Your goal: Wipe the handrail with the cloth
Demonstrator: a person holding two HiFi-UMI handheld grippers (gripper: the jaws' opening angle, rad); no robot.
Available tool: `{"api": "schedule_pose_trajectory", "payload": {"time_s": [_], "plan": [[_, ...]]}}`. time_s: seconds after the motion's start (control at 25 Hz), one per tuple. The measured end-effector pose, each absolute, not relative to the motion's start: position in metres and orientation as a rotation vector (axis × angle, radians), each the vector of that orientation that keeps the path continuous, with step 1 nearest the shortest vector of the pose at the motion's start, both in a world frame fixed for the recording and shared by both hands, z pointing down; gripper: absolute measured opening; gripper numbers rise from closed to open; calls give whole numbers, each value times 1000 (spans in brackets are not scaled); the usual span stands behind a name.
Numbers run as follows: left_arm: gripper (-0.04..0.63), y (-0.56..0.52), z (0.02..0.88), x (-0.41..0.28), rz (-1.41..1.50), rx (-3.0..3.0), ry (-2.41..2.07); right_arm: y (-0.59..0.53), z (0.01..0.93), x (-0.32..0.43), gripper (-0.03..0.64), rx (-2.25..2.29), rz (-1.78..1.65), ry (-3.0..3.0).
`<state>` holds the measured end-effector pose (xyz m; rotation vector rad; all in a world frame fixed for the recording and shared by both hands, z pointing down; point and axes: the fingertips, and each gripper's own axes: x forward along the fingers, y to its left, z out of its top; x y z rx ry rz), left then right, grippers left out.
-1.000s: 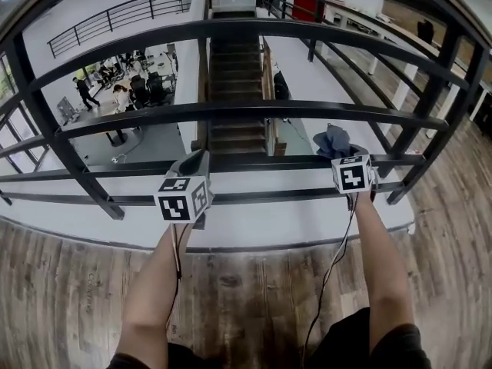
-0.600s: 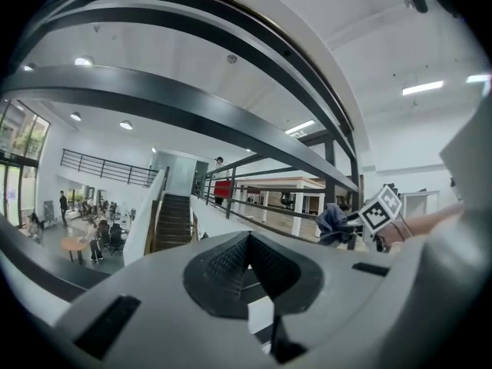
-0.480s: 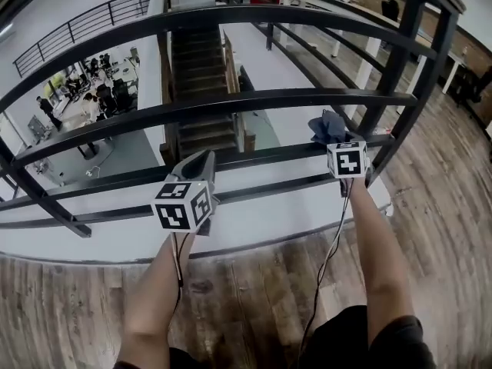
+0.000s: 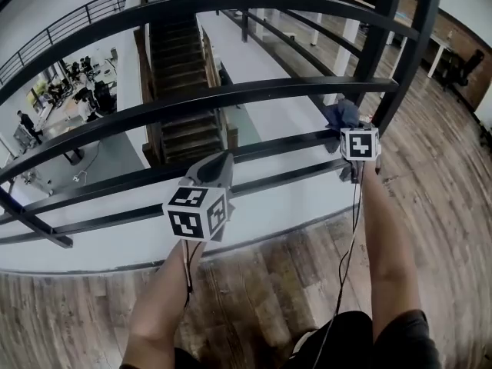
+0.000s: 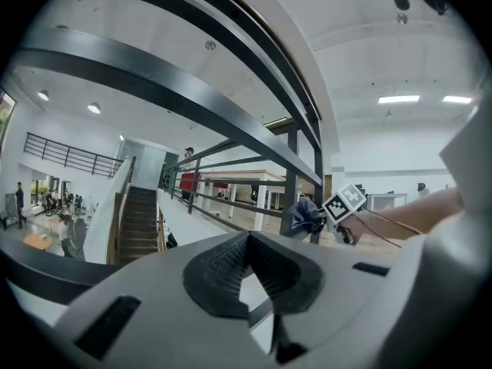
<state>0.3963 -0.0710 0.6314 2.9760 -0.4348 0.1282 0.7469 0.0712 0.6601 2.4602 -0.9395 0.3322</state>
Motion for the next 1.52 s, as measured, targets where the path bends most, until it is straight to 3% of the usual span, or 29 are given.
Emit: {"api": "schedule_pose_trajectory", "payload": {"time_s": [0.4,0.68,1.04,1.52], "plan": [[3,-50,645,453,90,2955,-370,105,653,807,92,2540,235,-855],[3,-41,644,455,89,2966,-323,99,638,776,94,2714,115,-1011],[3,-100,617,367,42,2984,-501,0,625,579,94,2671,-26,-1432],[3,-225,585,125,52,2949,-903,-170,628,245,94,2373,-18,-1988]]}}
